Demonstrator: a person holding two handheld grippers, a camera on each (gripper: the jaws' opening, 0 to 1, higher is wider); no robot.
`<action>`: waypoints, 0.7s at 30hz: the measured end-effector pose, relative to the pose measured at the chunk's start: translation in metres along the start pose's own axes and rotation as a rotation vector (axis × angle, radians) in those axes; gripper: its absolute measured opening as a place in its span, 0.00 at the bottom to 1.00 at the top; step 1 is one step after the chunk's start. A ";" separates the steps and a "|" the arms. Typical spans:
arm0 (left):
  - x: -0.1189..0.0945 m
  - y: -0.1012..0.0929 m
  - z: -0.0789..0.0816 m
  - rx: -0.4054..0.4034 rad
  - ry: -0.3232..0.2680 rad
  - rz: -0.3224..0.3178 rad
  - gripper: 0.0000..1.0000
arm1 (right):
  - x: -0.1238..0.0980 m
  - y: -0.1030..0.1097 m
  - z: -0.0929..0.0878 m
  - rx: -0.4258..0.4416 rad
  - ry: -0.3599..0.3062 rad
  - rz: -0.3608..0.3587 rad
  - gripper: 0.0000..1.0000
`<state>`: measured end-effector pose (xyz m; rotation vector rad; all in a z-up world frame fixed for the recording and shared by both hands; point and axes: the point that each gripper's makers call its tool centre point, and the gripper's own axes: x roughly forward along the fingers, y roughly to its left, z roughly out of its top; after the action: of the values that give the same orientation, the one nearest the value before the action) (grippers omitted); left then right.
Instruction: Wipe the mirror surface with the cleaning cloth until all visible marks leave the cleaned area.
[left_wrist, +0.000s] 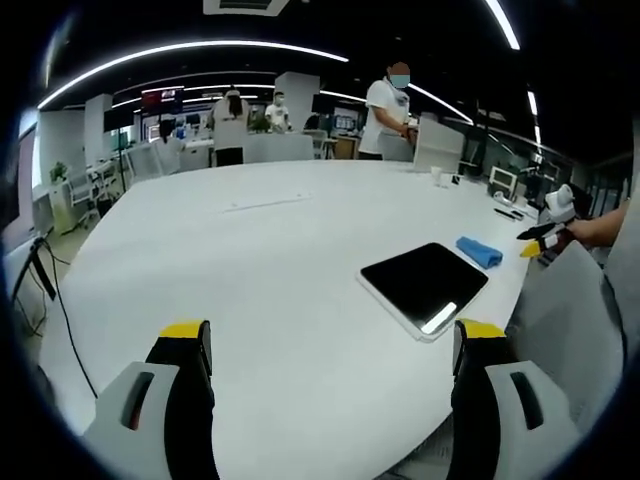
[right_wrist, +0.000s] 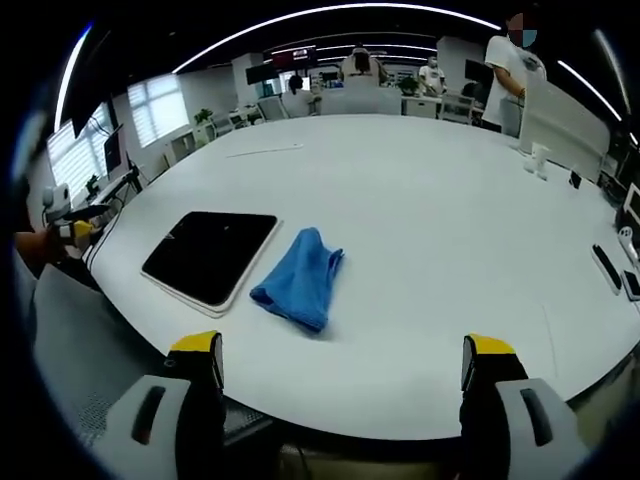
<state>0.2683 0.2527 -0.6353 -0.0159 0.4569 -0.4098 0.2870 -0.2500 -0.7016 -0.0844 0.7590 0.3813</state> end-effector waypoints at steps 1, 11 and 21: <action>0.000 0.001 0.000 -0.001 0.000 0.001 0.99 | 0.000 -0.001 0.000 0.001 0.001 -0.003 0.98; 0.001 0.005 0.012 -0.003 -0.011 0.005 0.99 | 0.000 0.000 0.008 -0.004 -0.003 0.001 0.98; -0.002 0.004 0.010 -0.011 -0.013 0.007 0.99 | 0.001 0.005 0.003 -0.003 0.003 0.008 0.98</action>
<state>0.2724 0.2562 -0.6258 -0.0277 0.4464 -0.3997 0.2876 -0.2443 -0.7002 -0.0843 0.7616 0.3899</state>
